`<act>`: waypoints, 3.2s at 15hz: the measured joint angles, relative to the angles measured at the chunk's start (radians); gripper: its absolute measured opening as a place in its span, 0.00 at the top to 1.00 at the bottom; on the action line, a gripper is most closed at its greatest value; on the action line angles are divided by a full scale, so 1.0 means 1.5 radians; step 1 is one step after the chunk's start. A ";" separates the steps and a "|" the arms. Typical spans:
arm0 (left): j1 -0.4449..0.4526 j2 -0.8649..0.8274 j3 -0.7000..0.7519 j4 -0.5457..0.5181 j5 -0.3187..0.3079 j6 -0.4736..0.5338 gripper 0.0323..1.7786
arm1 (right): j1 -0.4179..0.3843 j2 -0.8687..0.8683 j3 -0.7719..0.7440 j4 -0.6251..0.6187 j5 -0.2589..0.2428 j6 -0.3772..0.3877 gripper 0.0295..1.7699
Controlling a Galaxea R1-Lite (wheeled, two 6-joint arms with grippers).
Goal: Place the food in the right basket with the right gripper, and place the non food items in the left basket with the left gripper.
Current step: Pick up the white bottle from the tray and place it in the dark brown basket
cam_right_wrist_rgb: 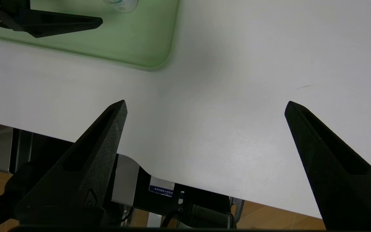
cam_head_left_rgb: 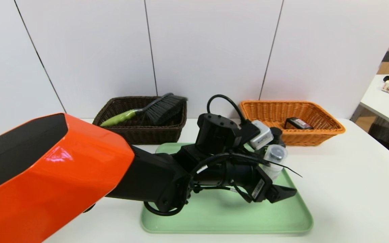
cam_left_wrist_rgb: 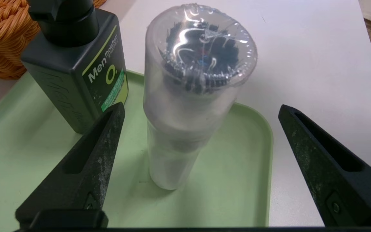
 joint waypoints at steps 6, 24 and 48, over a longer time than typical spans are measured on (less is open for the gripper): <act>-0.012 0.024 -0.004 -0.027 0.000 -0.011 0.05 | 0.000 -0.002 -0.001 0.000 -0.001 0.003 0.04; -0.023 0.059 -0.050 -0.028 0.000 -0.012 0.52 | -0.001 -0.003 -0.001 0.000 -0.001 0.002 0.04; 0.326 -0.086 -0.255 0.212 0.003 -0.017 0.64 | -0.003 -0.011 0.000 -0.001 0.003 0.005 0.04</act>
